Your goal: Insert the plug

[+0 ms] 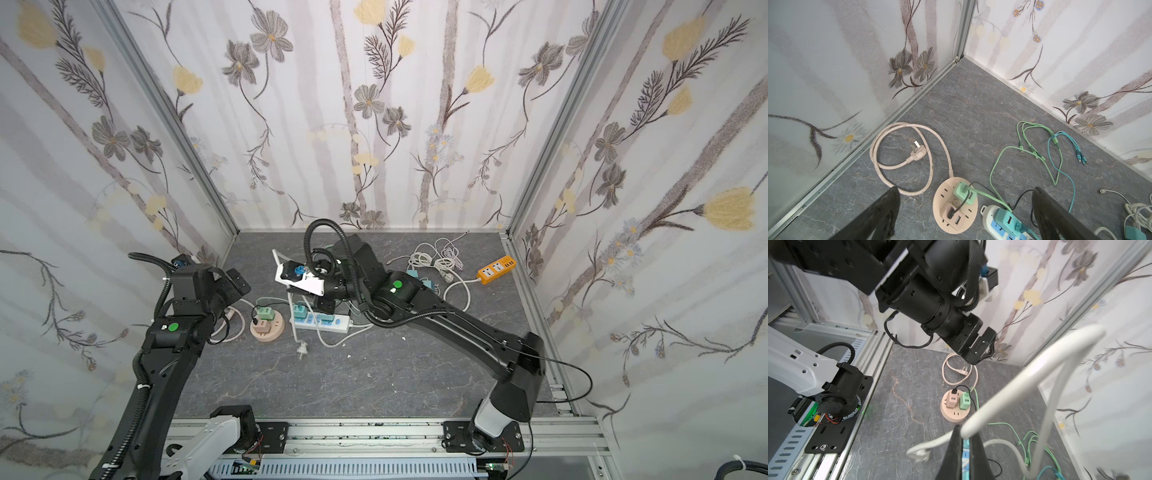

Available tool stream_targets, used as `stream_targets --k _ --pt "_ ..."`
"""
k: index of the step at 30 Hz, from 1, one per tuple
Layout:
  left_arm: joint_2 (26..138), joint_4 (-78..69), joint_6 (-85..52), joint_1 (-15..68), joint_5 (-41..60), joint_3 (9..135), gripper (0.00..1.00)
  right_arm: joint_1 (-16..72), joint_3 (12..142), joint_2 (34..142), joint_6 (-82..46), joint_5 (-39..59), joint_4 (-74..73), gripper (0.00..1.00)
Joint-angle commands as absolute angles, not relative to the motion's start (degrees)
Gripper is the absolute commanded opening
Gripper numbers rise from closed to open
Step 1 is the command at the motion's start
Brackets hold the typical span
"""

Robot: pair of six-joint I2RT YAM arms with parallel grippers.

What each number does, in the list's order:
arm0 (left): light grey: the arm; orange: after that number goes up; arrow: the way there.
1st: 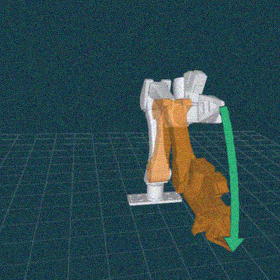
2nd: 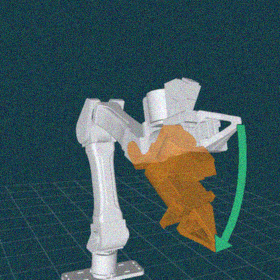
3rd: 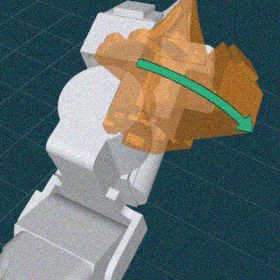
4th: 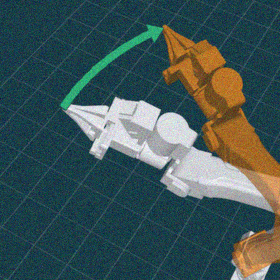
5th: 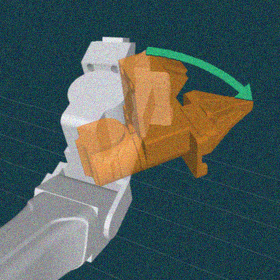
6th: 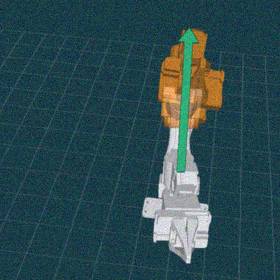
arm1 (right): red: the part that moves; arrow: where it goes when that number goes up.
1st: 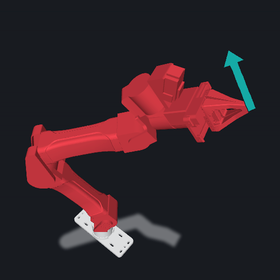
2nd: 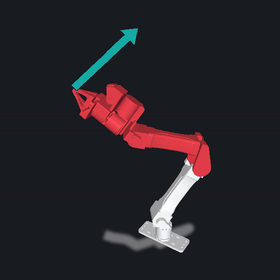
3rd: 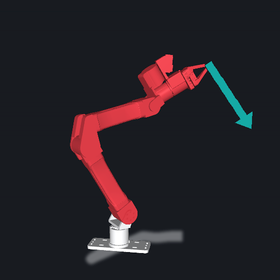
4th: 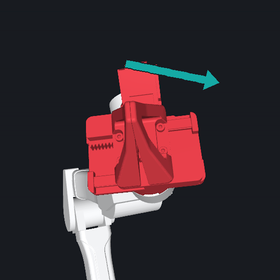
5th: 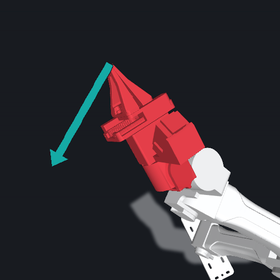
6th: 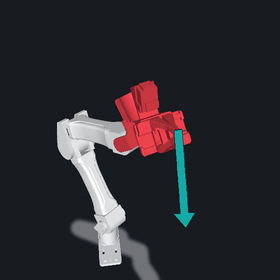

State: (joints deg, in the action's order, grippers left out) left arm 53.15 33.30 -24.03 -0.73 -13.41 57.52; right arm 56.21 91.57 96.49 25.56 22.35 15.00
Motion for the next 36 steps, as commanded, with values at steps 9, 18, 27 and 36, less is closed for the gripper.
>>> stream_targets --k 9,18,27,36 --pt "56.67 31.52 -26.81 -0.44 -11.50 59.67 1.00 39.29 86.85 84.19 21.79 26.87 9.03 0.00" --pt "57.87 31.19 -26.61 -0.35 -12.47 59.94 1.00 30.11 99.98 98.24 18.96 25.69 4.57 0.00" --pt "60.02 30.93 -26.63 -0.35 -12.40 59.64 1.00 25.30 128.07 122.41 15.59 16.15 7.00 0.00" --pt "61.34 29.46 -26.26 -0.31 -11.74 58.36 1.00 24.83 133.15 139.07 3.59 10.91 7.30 0.00"
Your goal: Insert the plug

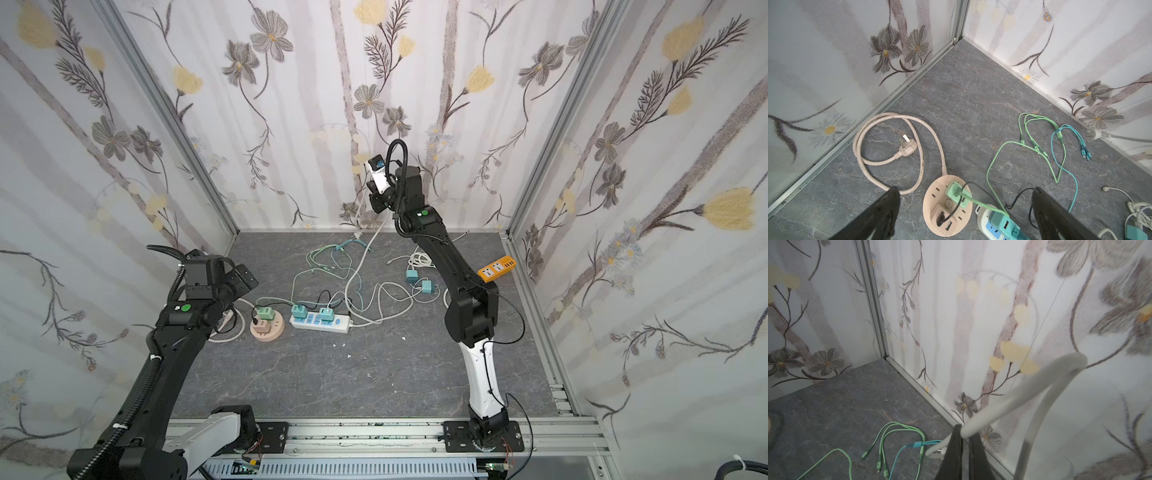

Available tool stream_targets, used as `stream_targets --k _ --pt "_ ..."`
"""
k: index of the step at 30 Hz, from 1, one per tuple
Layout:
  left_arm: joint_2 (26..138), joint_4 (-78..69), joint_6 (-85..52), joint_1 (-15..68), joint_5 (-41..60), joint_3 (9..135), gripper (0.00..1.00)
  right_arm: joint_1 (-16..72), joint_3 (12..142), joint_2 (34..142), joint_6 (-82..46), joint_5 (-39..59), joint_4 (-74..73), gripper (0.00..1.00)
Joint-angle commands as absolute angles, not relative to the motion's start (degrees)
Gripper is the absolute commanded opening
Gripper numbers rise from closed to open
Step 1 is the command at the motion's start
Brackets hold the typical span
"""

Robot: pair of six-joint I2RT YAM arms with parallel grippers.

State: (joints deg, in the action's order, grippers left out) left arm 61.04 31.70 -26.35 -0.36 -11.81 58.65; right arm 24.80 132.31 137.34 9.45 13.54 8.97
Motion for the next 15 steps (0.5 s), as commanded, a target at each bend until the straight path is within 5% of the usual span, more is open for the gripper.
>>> stream_targets --k 1,6,7,10,15 --pt "61.55 29.21 -26.27 -0.30 -11.41 58.36 1.00 24.80 133.15 140.07 2.67 10.89 7.54 0.00" --pt "62.49 28.50 -26.47 -0.27 -10.19 58.36 1.00 24.87 133.24 143.18 0.08 13.53 10.12 0.00" --pt "62.58 28.37 -26.50 -0.25 -10.27 58.29 1.00 24.86 133.69 143.50 -0.09 14.35 11.84 0.06" --pt "62.58 27.68 -25.77 0.68 -10.93 58.01 1.00 24.46 134.12 142.11 0.44 16.45 18.63 0.46" --pt "64.43 27.30 -23.45 7.31 -16.63 59.18 1.00 21.63 129.23 132.52 4.13 16.98 35.34 0.67"
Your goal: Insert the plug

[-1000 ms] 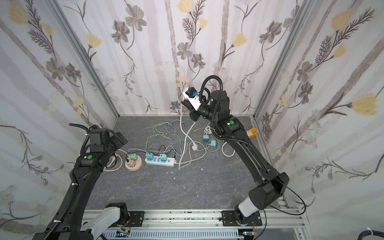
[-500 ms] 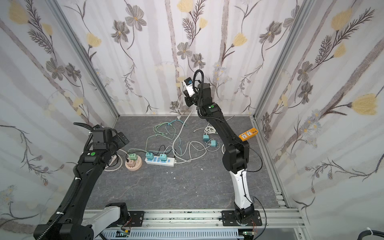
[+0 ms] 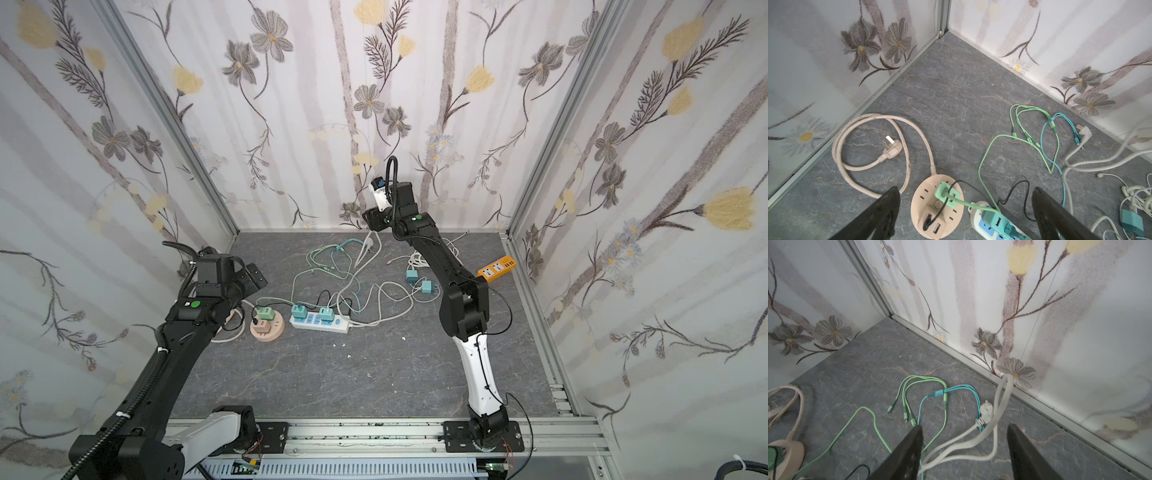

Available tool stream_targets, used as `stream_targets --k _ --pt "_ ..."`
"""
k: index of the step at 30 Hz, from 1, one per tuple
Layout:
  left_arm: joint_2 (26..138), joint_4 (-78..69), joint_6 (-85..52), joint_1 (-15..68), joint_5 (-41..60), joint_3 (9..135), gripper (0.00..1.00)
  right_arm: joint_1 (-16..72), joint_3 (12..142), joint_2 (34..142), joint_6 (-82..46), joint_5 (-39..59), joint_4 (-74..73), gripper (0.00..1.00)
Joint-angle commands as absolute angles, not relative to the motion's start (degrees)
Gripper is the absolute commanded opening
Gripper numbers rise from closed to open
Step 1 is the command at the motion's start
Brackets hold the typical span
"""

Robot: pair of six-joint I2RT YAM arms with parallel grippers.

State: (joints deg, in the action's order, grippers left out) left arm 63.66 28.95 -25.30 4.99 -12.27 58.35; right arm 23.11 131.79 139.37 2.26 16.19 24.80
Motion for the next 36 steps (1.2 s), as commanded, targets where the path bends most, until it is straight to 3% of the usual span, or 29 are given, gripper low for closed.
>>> stream_targets --k 1,7,11,15,23,26,36 --pt "65.12 27.16 -23.29 8.99 -17.83 59.64 1.00 20.51 124.49 128.89 4.78 16.51 36.53 0.70" --pt "71.63 20.45 -20.78 20.71 -20.27 62.50 1.00 8.67 95.31 109.92 2.95 11.73 34.33 0.77" --pt "79.30 19.17 -20.55 25.67 -20.40 67.21 1.00 -0.46 91.82 110.40 -3.03 8.21 44.46 0.74" --pt "83.43 19.65 -20.57 28.06 -20.22 70.93 1.00 -3.79 88.41 113.05 -4.83 8.54 47.46 0.73" --pt "84.08 20.16 -20.04 29.17 -21.60 71.50 1.00 -4.62 92.95 125.13 -4.53 2.28 54.64 0.63" --pt "83.46 20.21 -19.86 29.18 -22.62 70.84 1.00 -4.58 94.99 127.71 -5.26 -1.45 55.91 0.48" --pt "83.53 18.18 -17.79 29.10 -25.44 69.44 1.00 -2.78 106.81 135.72 -4.45 -2.34 67.11 0.51"
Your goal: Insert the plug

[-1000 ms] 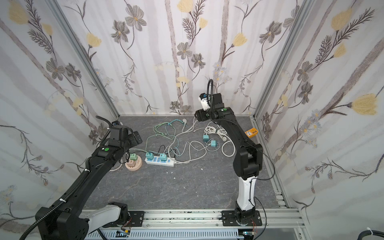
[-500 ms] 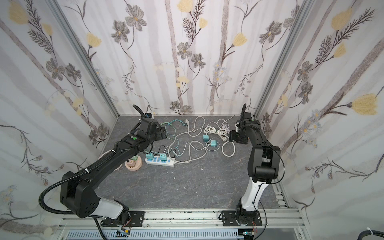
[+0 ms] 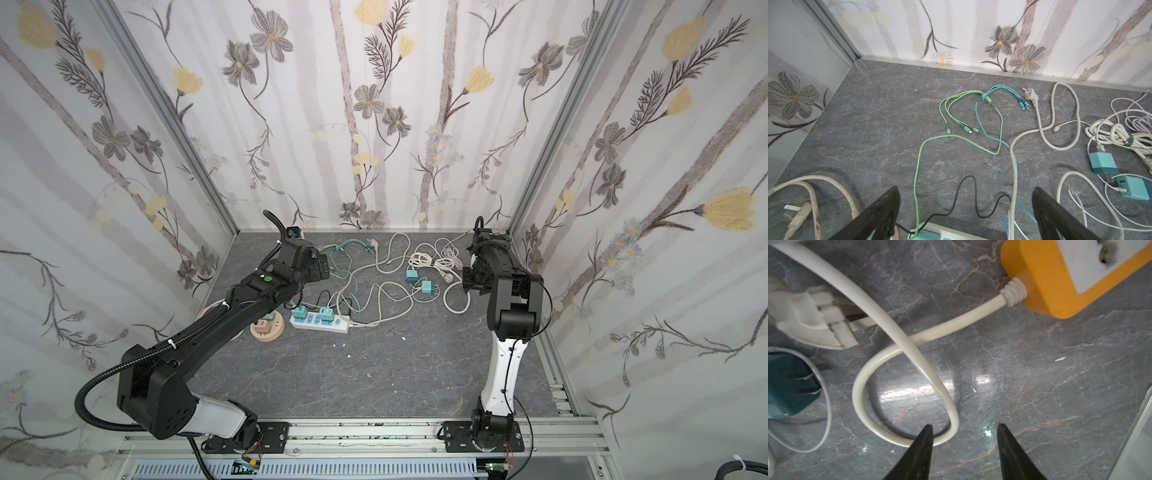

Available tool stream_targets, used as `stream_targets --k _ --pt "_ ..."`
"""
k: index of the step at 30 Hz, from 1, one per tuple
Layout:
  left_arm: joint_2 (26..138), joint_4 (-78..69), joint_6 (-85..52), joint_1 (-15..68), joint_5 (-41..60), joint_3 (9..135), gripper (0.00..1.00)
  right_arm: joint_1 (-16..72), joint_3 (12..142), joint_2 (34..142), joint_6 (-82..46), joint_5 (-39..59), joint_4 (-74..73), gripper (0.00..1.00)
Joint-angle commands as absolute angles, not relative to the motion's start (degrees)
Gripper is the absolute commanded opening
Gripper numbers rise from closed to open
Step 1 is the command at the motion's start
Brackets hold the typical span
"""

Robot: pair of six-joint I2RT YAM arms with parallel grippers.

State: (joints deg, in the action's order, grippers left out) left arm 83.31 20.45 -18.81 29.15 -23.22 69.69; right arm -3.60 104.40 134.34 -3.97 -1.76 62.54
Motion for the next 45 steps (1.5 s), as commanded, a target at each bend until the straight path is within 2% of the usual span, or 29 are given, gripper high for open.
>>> stream_targets --k 1,5,9,12,15,17,22,25,27,29,30,34,38,41,45 --pt "84.08 17.58 -17.16 29.12 -25.01 69.50 1.00 -2.35 107.30 136.04 -5.03 -1.23 67.72 0.51" --pt "87.55 16.51 -16.52 29.36 -22.28 71.26 1.00 -0.75 102.73 132.35 -10.07 2.32 64.17 0.50" --pt "90.26 16.28 -16.79 29.36 -20.43 72.53 1.00 1.27 93.84 126.89 -15.22 6.64 57.26 0.36" --pt "91.56 17.06 -16.79 29.36 -19.50 73.21 1.00 2.52 88.98 123.88 -16.97 5.50 51.90 0.35" --pt "91.84 17.40 -16.66 29.36 -19.23 72.93 1.00 3.13 88.01 123.15 -17.88 9.01 51.04 0.48" --pt "91.71 17.41 -16.70 29.40 -19.66 72.40 1.00 3.67 88.71 123.58 -19.18 9.83 52.07 0.52" --pt "91.79 16.25 -16.45 29.36 -20.05 71.28 1.00 3.74 84.04 120.07 -31.25 8.18 44.83 0.53" --pt "92.90 13.14 -16.35 29.56 -13.16 72.15 1.00 3.78 79.98 115.34 -36.77 6.57 37.90 0.59" --pt "95.76 11.41 -15.90 30.42 -6.21 74.59 1.00 3.53 77.65 110.65 -38.39 3.80 34.32 0.70" --pt "100.07 12.91 -15.24 32.24 -0.35 79.76 1.00 2.96 75.67 106.22 -37.93 0.98 32.49 0.78" --pt "102.95 14.64 -14.30 33.75 1.97 83.64 1.00 2.46 74.31 104.06 -36.97 -0.56 31.33 0.98" --pt "113.24 18.18 -12.44 40.82 7.84 97.48 1.00 -1.47 69.04 98.53 -32.97 -3.30 25.92 0.99" --pt "125.02 22.19 -16.38 45.37 11.37 111.83 0.93 -6.60 66.76 97.58 -32.66 3.50 21.48 0.99" --pt "134.53 28.48 -20.65 47.07 8.25 123.49 0.88 -7.03 64.44 95.46 -32.12 3.60 16.53 0.99" --pt "146.80 37.53 -26.56 49.93 10.20 141.68 0.78 -7.03 61.55 92.66 -32.23 4.69 12.16 0.99"
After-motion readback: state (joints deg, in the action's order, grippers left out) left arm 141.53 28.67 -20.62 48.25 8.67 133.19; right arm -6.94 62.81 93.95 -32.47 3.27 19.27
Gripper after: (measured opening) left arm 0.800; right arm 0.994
